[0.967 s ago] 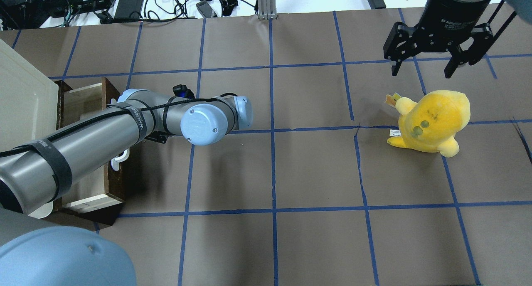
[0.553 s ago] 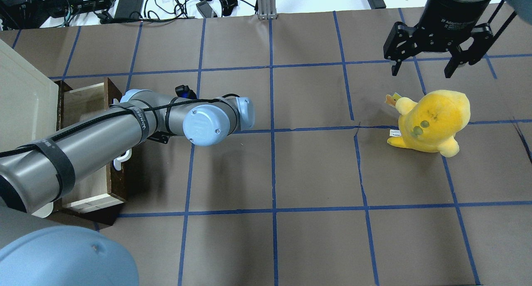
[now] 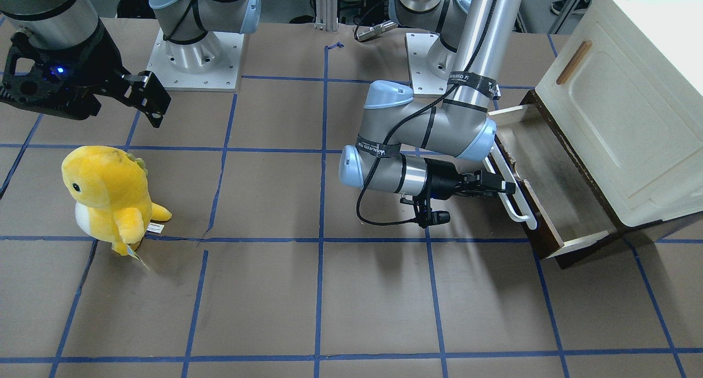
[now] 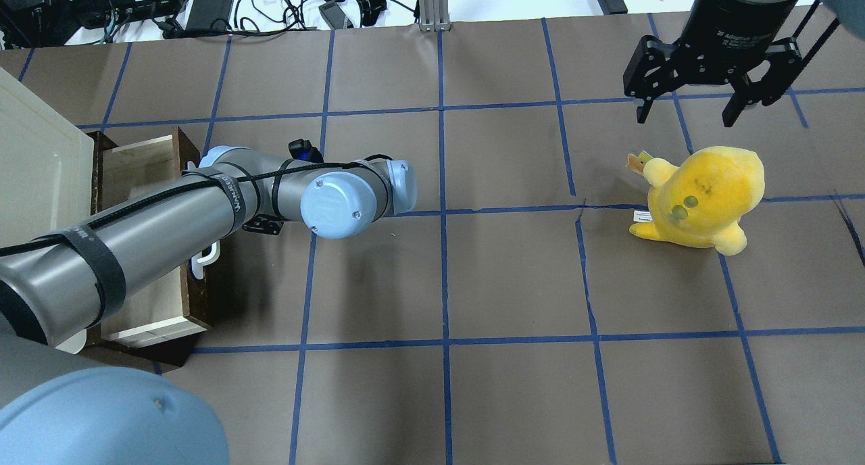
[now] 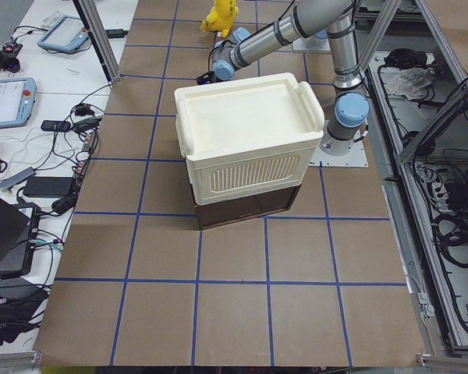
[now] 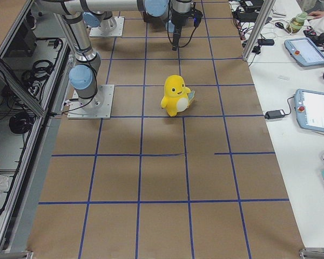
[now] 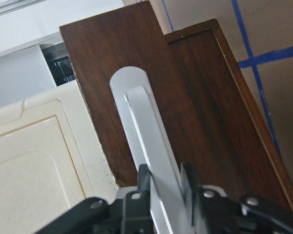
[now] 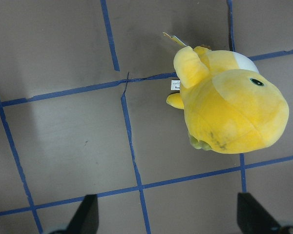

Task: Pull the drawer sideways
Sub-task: 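Pull the drawer outward from the cabinet with the left gripper, then open the left gripper and lift it off the handle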

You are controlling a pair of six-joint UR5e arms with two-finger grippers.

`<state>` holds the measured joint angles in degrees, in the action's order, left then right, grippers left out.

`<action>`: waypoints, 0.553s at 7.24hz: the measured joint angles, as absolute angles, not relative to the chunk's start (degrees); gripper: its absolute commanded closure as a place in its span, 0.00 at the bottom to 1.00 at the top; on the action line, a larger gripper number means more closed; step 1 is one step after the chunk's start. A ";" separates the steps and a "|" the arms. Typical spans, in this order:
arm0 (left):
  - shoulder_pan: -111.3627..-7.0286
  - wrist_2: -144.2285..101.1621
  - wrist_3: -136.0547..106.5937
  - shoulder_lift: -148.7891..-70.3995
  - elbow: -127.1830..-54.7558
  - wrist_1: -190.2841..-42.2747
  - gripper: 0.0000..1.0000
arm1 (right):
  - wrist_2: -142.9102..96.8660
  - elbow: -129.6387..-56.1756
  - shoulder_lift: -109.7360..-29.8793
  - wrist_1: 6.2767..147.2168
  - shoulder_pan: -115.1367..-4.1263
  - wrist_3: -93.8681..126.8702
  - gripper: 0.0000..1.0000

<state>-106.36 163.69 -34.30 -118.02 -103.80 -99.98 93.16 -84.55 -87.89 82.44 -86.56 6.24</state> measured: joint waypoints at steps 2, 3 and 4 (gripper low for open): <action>-106.69 163.37 -33.98 -117.44 -103.71 -99.74 0.00 | 93.17 -84.55 -87.89 82.44 -86.53 6.24 0.00; -107.54 163.11 -33.80 -116.30 -102.99 -99.40 0.00 | 93.16 -84.55 -87.89 82.44 -86.53 6.24 0.00; -108.54 160.22 -32.43 -114.73 -100.67 -99.12 0.00 | 93.16 -84.55 -87.89 82.42 -86.54 6.24 0.00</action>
<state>-108.54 160.22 -32.43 -114.73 -100.67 -99.12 93.16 -84.55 -87.89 82.42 -86.54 6.24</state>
